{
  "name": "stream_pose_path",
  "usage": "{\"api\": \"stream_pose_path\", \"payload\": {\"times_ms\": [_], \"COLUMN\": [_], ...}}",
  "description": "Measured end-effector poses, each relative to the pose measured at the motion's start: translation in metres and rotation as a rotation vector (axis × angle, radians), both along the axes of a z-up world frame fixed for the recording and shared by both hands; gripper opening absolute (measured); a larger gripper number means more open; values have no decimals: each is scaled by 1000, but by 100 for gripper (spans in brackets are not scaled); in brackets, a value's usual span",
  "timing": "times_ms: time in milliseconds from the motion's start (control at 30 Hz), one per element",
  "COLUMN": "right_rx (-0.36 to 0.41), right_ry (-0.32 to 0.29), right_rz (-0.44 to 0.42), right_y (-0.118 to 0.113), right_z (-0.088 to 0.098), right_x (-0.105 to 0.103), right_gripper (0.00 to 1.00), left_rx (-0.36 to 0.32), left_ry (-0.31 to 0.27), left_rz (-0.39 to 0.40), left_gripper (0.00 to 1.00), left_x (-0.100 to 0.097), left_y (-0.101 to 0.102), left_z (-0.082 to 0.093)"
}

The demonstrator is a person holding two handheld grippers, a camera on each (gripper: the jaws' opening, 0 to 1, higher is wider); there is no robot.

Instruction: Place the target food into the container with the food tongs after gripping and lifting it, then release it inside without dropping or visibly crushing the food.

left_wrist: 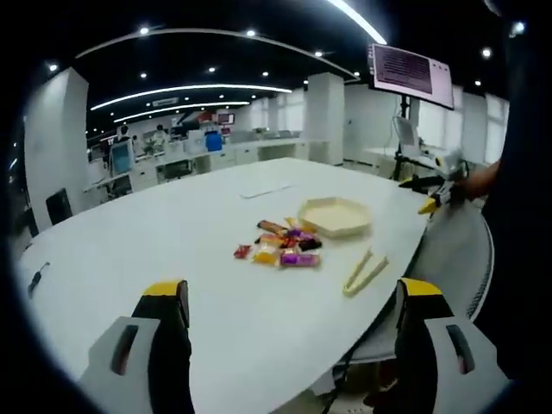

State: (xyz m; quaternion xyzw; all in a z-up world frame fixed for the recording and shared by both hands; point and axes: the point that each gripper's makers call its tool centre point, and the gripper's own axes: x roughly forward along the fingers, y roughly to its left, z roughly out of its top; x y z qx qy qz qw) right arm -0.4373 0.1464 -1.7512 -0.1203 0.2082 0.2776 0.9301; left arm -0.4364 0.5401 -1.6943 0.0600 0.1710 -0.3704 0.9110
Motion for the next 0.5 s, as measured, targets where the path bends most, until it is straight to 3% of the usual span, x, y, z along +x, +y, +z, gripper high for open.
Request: {"api": "stream_pose_path", "payload": {"times_ms": [33, 133, 200, 233, 300, 400, 500], "right_rx": [-3, -33, 15, 21, 11, 13, -31], "right_ry": [10, -41, 23, 27, -9, 14, -16], "right_rz": [17, 66, 6, -4, -52, -49, -22], "right_y": [5, 13, 9, 8, -2, -4, -4], "right_z": [1, 10, 3, 3, 6, -5, -3], "right_x": [-2, -1, -1, 0, 9, 9, 8], "right_gripper": [99, 99, 99, 99, 99, 99, 99], "left_rx": [-5, 15, 19, 29, 33, 20, 28], "left_ry": [1, -12, -5, 9, 23, 25, 27], "left_rz": [-3, -42, -65, -79, -97, -94, -88], "left_gripper": [97, 97, 96, 94, 94, 99, 99], "left_x": [0, 0, 0, -1, -1, 2, 7], "left_y": [-4, -17, -23, -24, -29, -31, -27], "left_z": [0, -1, -4, -8, -12, -13, -18]}}
